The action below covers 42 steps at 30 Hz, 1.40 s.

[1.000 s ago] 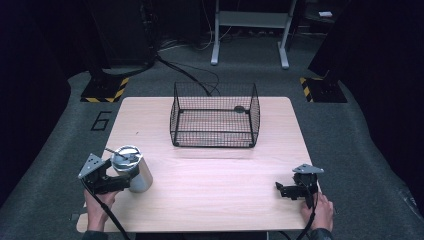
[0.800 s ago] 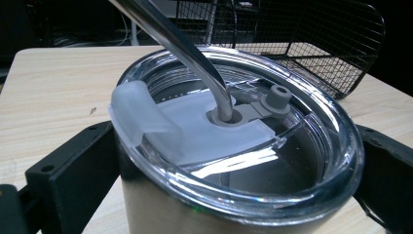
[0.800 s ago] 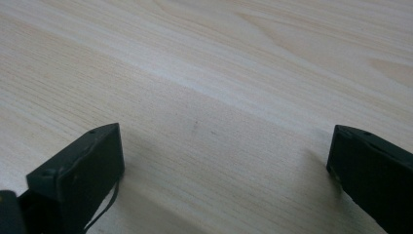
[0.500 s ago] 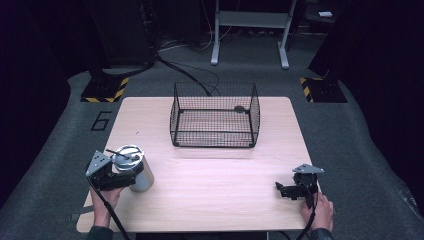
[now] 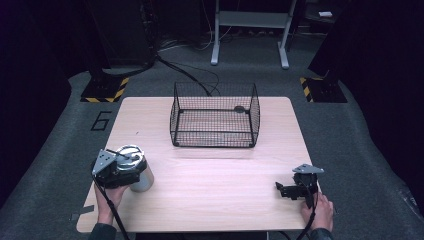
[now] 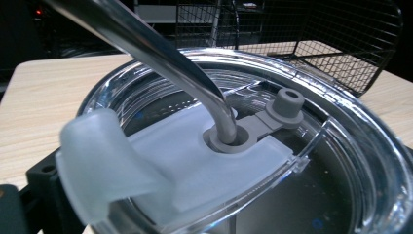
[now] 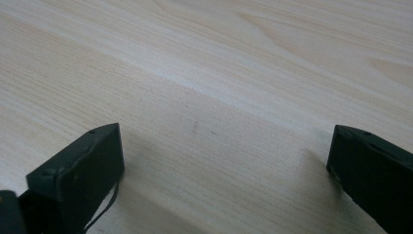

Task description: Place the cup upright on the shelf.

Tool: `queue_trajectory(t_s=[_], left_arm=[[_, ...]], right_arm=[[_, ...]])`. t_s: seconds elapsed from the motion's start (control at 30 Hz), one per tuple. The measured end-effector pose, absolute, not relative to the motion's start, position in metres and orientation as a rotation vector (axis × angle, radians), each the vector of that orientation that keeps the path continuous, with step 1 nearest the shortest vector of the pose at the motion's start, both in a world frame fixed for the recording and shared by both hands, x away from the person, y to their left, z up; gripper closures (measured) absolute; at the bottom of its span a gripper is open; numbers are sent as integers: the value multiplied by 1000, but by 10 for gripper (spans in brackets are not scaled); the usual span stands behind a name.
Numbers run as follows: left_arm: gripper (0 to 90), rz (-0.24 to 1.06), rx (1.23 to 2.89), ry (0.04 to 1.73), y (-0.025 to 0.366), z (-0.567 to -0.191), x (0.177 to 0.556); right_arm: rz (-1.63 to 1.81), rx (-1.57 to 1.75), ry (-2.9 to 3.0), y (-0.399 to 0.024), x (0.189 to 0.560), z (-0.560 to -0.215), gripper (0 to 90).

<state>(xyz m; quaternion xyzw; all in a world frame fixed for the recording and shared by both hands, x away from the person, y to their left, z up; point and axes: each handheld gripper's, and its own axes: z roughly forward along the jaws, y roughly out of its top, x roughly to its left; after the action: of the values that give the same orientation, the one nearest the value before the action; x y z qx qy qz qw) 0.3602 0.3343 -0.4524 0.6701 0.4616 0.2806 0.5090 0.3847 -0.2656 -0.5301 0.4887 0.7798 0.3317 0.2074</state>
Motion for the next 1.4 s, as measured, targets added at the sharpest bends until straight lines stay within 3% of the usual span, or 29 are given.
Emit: queue_trajectory(t_s=[0.6,1.4], left_arm=[[29,660,1625,1088,336,-447,359],[29,641,1686,1006,321,-413,363]], right_arm=[[923,1361,2172,-266,385,-530,0],[924,1361,2172,-266,385,-530,0]])
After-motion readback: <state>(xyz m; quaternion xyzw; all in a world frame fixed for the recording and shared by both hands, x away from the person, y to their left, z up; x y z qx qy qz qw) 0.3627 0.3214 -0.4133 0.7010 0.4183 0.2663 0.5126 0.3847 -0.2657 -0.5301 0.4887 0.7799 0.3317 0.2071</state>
